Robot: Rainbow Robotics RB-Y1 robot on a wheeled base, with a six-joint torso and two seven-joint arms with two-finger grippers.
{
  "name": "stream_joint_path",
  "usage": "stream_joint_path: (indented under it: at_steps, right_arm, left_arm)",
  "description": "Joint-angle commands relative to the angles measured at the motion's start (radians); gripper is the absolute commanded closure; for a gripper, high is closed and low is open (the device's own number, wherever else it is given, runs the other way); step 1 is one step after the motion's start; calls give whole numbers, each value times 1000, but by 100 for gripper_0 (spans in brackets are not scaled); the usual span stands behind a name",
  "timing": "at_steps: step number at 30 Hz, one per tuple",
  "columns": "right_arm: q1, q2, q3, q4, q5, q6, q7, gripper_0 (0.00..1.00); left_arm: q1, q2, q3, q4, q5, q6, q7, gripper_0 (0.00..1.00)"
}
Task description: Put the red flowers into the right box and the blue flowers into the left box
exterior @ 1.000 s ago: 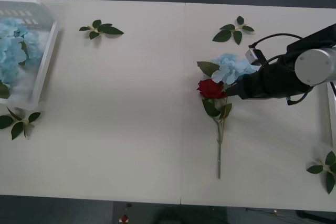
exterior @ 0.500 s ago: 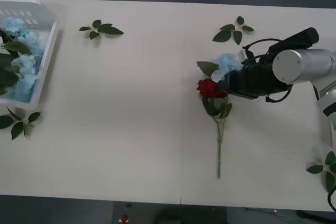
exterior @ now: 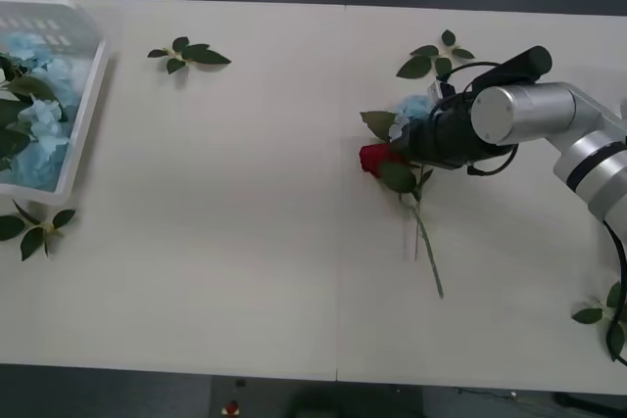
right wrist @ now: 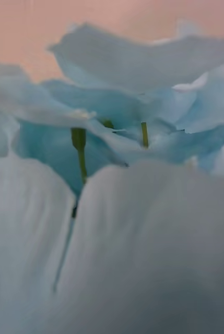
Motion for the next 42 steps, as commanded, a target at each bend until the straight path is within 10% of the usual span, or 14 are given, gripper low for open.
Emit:
stream_joint_path:
  at_steps: [1,6,18,42]
  right_arm:
    - [-41,48,17,74,1,-32,37,29]
    - [-48,56,17,91,2,-33,48,100]
    - [-58,18,-67,82,-68,36,114,100]
    - [10,-140,-451,77,-536,389,961,100]
  left_arm:
    - [-18,31,110,-84,234,132,63,4]
    - [2,-20,83,-80,590,93,86,4]
    - [31,-318,63,-212,573,1,111,4]
    - [151,-857,8,-358,414,-56,72,4]
